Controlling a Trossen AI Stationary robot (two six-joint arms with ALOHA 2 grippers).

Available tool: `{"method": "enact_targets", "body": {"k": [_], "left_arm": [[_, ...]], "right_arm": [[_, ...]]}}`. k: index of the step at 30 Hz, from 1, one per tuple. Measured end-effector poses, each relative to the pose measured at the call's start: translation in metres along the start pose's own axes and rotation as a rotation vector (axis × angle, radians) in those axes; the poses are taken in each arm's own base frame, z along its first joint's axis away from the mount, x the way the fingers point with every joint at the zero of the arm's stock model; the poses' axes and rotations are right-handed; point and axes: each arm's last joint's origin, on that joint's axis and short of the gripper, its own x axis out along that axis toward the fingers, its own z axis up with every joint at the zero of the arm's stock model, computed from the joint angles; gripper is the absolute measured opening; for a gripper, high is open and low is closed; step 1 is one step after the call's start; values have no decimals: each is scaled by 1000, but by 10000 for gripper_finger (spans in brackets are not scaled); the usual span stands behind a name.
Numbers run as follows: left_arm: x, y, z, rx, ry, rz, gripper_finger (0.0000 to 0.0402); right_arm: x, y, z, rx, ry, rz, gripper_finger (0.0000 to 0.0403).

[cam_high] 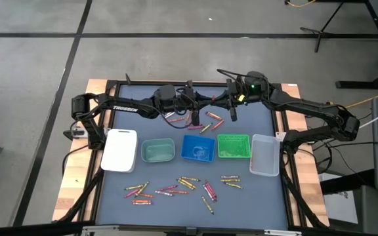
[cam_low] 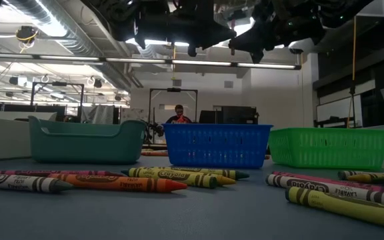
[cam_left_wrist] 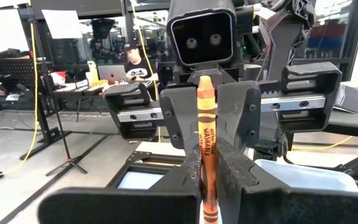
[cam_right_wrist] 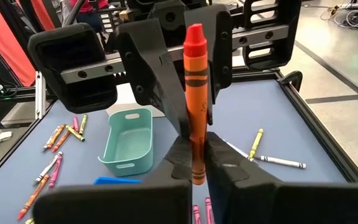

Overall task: Sort crayons
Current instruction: Put the orange crayon into the transparent bin

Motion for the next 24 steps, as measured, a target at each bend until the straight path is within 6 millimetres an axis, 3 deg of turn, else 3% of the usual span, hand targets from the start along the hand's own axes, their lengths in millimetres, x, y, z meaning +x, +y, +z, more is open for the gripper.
{"method": "enact_targets", "body": {"k": [5, 15, 24], "left_arm": [[0, 0, -2, -1, 22, -2, 17], [-1, -1, -16, -6, 161, -7, 94], [-7, -2, -35, -15, 370, -15, 121]], "right_arm": [[0, 0, -3, 21, 28, 1, 24], [-12, 8, -20, 151, 219, 3, 17], [-53, 38, -47, 586, 602, -13, 26]]}}
